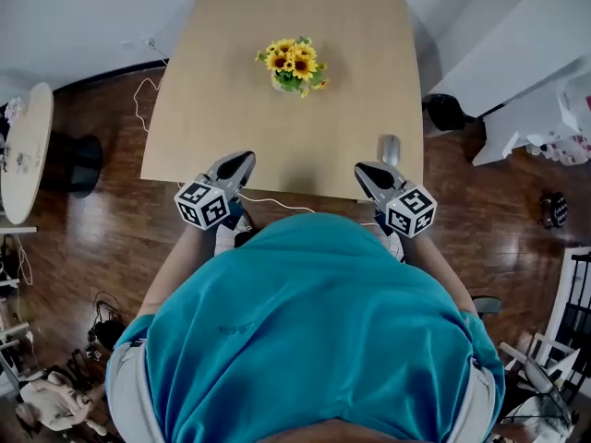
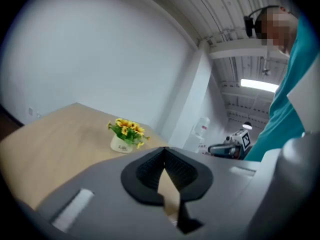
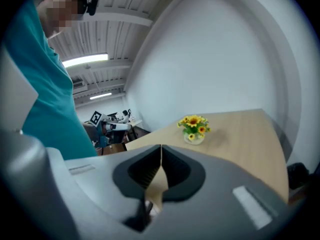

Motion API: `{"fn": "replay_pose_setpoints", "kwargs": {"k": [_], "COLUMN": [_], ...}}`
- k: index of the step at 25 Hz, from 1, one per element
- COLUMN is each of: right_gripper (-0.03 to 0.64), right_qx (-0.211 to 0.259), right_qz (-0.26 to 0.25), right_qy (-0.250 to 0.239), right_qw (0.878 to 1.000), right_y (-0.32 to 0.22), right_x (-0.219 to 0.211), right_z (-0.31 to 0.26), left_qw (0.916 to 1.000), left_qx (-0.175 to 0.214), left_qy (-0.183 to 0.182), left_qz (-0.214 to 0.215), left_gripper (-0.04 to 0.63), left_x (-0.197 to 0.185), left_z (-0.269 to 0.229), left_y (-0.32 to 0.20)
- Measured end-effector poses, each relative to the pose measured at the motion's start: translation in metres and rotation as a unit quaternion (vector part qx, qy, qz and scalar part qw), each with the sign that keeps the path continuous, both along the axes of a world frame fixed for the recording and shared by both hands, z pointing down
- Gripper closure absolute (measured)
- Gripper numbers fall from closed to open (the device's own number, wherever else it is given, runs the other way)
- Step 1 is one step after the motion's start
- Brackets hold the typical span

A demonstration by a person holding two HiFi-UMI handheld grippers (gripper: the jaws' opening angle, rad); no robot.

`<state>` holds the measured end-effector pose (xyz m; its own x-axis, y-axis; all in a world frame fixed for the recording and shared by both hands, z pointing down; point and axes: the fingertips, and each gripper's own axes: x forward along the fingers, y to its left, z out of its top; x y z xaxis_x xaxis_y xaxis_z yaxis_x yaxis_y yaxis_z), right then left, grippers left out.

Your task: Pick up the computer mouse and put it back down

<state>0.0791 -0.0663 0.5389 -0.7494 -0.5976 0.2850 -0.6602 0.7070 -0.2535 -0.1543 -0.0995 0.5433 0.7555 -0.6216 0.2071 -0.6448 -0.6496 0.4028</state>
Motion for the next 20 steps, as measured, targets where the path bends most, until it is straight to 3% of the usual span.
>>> {"fn": "replay_pose_setpoints", "kwargs": {"k": [2, 4, 7, 10, 14, 20], "right_gripper": [0.611, 0.611, 0.611, 0.611, 0.611, 0.611], "right_qx": [-0.014, -0.019, -0.029, -0.025, -0.025, -0.016], "right_qz": [-0.002, -0.001, 0.010, 0.027, 0.056, 0.092], "right_qy": [0.001, -0.011, -0.021, -0.007, 0.019, 0.009], "right_qw": [1.000, 1.000, 0.999, 0.999, 0.998, 0.996], "right_y": [0.009, 0.015, 0.015, 0.003, -0.001, -0.005], "right_x": [0.032, 0.057, 0.087, 0.093, 0.092, 0.123], "right_z": [-0.001, -0.002, 0.000, 0.000, 0.004, -0.007], "left_qw": [0.9999, 0.9998, 0.9996, 0.9988, 0.9979, 0.9929], "left_qx": [-0.013, -0.010, -0.002, 0.011, -0.012, -0.049], "left_qy": [0.006, -0.013, -0.013, -0.008, 0.010, -0.032], "left_qz": [0.000, 0.012, 0.024, 0.046, 0.062, 0.103], "left_gripper": [0.592, 0.592, 0.592, 0.592, 0.592, 0.592], "left_x": [0.033, 0.061, 0.091, 0.103, 0.108, 0.170], "left_z": [0.000, -0.003, -0.011, -0.014, -0.002, 0.017], "left_y": [0.018, 0.027, 0.026, 0.016, 0.000, -0.021]}}
